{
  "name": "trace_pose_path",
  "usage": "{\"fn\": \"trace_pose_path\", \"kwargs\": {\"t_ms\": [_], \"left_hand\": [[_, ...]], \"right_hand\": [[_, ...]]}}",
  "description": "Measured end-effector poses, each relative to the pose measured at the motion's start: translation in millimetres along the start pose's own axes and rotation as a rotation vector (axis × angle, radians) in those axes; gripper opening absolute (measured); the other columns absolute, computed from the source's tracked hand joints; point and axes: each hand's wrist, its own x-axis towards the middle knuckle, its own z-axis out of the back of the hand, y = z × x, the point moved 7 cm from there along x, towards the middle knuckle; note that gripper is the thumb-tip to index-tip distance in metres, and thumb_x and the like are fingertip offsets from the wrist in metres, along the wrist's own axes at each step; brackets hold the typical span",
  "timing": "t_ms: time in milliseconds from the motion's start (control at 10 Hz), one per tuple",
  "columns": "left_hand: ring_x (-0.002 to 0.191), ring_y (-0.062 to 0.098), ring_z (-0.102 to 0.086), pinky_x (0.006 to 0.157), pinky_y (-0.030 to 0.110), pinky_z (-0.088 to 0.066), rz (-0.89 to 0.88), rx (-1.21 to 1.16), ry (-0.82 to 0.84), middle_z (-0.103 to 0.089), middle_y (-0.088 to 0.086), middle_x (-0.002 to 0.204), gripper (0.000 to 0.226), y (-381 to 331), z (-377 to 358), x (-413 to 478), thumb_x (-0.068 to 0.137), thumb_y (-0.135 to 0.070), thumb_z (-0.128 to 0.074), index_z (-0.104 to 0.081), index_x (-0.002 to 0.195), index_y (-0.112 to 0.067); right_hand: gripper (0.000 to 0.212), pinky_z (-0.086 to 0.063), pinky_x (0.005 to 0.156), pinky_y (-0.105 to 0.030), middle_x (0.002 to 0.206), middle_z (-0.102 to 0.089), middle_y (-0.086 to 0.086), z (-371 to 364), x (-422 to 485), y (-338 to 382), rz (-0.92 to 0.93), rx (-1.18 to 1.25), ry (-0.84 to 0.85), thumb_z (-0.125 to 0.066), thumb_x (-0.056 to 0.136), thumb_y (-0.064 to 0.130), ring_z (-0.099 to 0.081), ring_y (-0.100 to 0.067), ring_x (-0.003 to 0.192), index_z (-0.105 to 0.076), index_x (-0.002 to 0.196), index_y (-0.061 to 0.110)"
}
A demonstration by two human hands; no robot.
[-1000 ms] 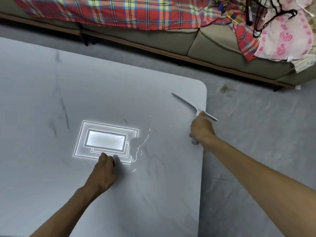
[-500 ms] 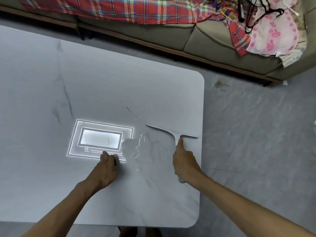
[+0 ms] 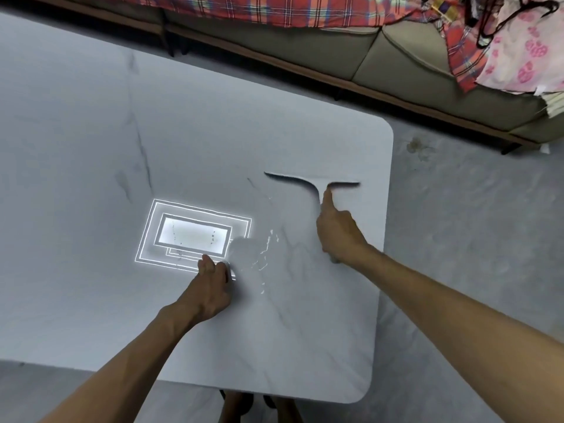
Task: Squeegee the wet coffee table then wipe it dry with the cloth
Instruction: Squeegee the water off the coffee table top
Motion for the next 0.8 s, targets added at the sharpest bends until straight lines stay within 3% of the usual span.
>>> {"fn": "trace_pose_path", "kwargs": {"t_ms": [100,200,300,400,500,600,700,800], "left_hand": [[0.139,0.049,-0.02,0.107,0.048,-0.031,-0.006,0.016,-0.021,-0.02,0.035,0.144,0.021,-7,3,-2,0.083,-0.001,-0.046,-0.03,0.093,-0.011],[0.137,0.048,-0.023,0.108,0.048,-0.029,0.009,0.029,-0.021,-0.026,0.032,0.142,0.018,-9,6,-3,0.085,-0.002,-0.045,-0.031,0.094,-0.009],[0.135,0.048,-0.027,0.103,0.048,-0.033,-0.001,-0.006,-0.064,-0.03,0.029,0.138,0.018,-10,8,-12,0.084,0.001,-0.045,-0.041,0.101,-0.004],[0.102,0.038,-0.05,0.064,0.032,-0.038,-0.082,-0.056,-0.228,-0.043,0.012,0.107,0.022,-5,12,-17,0.077,0.007,-0.045,-0.037,0.09,-0.008],[0.069,0.021,-0.04,0.05,0.022,-0.025,-0.089,-0.079,-0.31,-0.036,0.001,0.084,0.026,0,14,-27,0.074,0.01,-0.045,-0.034,0.087,-0.011],[0.072,0.021,-0.039,0.053,0.024,-0.023,-0.039,-0.056,-0.362,-0.041,0.005,0.091,0.025,17,9,-43,0.077,0.011,-0.044,-0.037,0.09,-0.01],[0.073,0.029,-0.045,0.055,0.028,-0.024,-0.016,-0.043,-0.347,-0.043,0.011,0.096,0.024,31,0,-47,0.077,0.009,-0.043,-0.039,0.092,-0.009],[0.069,0.026,-0.04,0.055,0.03,-0.024,-0.003,-0.046,-0.316,-0.04,0.01,0.094,0.024,38,-8,-50,0.075,0.009,-0.042,-0.036,0.088,-0.011]], "right_hand": [[0.065,-0.021,0.061,-0.012,0.091,-0.044,-0.014,-22,-37,-7,0.083,-0.081,0.084,-0.03,0.096,0.004,-0.048,-0.028,0.077,-0.001,0.153,0.017],[0.066,-0.016,0.064,-0.01,0.091,-0.044,-0.014,-36,-72,-23,0.118,-0.138,0.178,-0.03,0.096,0.006,-0.048,-0.029,0.077,0.0,0.153,0.018],[0.062,-0.023,0.061,-0.01,0.093,-0.047,-0.012,-16,-81,-33,0.116,-0.198,0.236,-0.028,0.097,0.012,-0.049,-0.027,0.078,-0.003,0.153,0.021],[0.057,-0.046,0.064,-0.031,0.104,-0.058,-0.012,5,-51,-19,0.009,0.031,0.167,-0.031,0.1,0.02,-0.057,-0.029,0.085,-0.011,0.152,0.033],[0.062,-0.045,0.066,-0.031,0.108,-0.059,-0.015,4,-17,-4,0.013,0.093,0.105,-0.035,0.1,0.017,-0.056,-0.028,0.081,-0.008,0.152,0.038],[0.072,-0.04,0.058,-0.032,0.097,-0.056,-0.019,-21,-15,17,0.091,0.006,0.137,-0.036,0.096,0.008,-0.05,-0.028,0.073,0.0,0.152,0.033],[0.078,-0.038,0.058,-0.031,0.08,-0.048,-0.013,-41,-39,13,0.14,-0.124,0.19,-0.037,0.093,0.002,-0.048,-0.026,0.069,0.006,0.153,0.027],[0.079,-0.035,0.055,-0.028,0.068,-0.032,-0.003,-55,-72,1,0.213,-0.345,0.245,-0.039,0.095,0.003,-0.038,-0.016,0.058,0.011,0.153,0.023]]}}
